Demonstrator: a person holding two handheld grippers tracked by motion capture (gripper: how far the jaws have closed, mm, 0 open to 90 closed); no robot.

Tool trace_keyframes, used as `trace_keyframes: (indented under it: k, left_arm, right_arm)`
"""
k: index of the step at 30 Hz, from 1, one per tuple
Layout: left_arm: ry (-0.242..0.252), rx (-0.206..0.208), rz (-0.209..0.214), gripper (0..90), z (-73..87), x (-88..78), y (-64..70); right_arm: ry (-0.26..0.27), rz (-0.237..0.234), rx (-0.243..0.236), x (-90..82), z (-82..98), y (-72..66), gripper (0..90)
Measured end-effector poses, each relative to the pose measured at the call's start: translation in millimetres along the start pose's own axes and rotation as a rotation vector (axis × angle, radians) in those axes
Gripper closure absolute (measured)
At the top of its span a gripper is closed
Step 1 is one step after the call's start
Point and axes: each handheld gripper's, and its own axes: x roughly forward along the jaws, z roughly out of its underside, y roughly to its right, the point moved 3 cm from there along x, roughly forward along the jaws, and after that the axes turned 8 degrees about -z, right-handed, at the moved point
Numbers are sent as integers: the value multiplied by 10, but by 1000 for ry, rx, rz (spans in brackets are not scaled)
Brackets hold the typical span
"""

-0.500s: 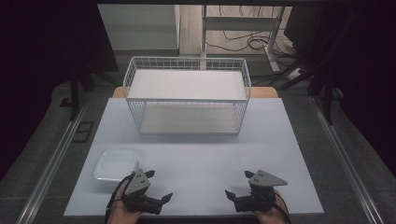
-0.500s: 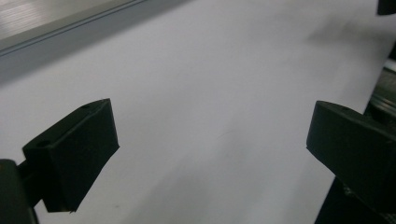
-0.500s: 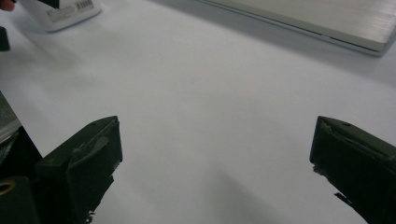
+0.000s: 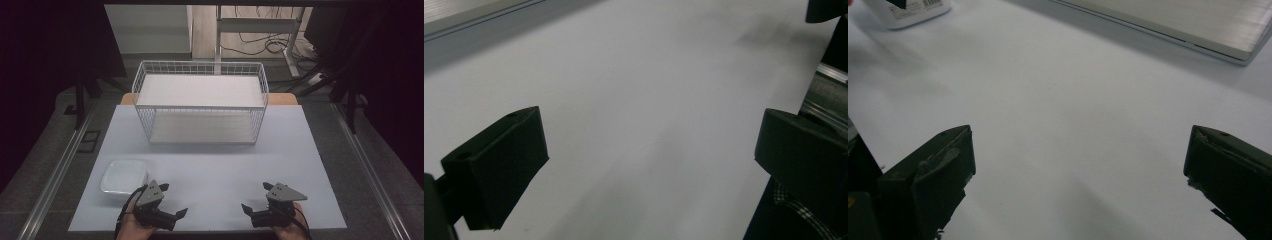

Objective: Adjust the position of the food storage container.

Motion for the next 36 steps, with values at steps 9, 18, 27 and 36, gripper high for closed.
trace_keyframes:
  k: [9, 18, 27, 36]
  left_arm:
    - [0, 31, -41, 144, -52, -77, -82]
    - [45, 18, -125, 391, -107, -392, -366]
    - [47, -78, -248, 629, -41, -719, -831]
    - [32, -120, -329, 900, 119, -885, -1148]
  right_arm:
    - [-19, 20, -10, 4, 8, -27, 3]
    - [-28, 24, -22, 11, 0, -61, 10]
    - [-39, 24, -35, 2, -2, -74, 13]
    - [-43, 26, -47, 3, -2, -79, 23]
